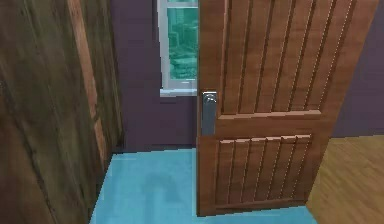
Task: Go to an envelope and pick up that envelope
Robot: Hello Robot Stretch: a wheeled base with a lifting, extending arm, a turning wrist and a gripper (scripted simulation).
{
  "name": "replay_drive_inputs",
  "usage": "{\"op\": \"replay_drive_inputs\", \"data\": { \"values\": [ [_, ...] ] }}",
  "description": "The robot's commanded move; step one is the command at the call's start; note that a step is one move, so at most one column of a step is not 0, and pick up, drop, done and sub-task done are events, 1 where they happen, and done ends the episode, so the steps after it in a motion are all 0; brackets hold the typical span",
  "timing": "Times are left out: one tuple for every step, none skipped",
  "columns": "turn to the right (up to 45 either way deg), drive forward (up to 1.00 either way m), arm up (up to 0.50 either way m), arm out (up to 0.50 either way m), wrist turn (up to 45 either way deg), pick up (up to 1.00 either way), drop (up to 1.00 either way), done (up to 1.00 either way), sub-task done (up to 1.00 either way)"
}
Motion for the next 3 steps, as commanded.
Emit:
{"op": "replay_drive_inputs", "data": {
  "values": [
    [27.0, 0.00, 0.00, 0.00, 0.0, 0.00, 0.00, 0.00, 0.00],
    [0.0, 0.05, 0.00, 0.00, 0.0, 0.00, 0.00, 0.00, 0.00],
    [45.0, 0.00, 0.00, 0.00, 0.0, 0.00, 0.00, 0.00, 0.00]
  ]
}}
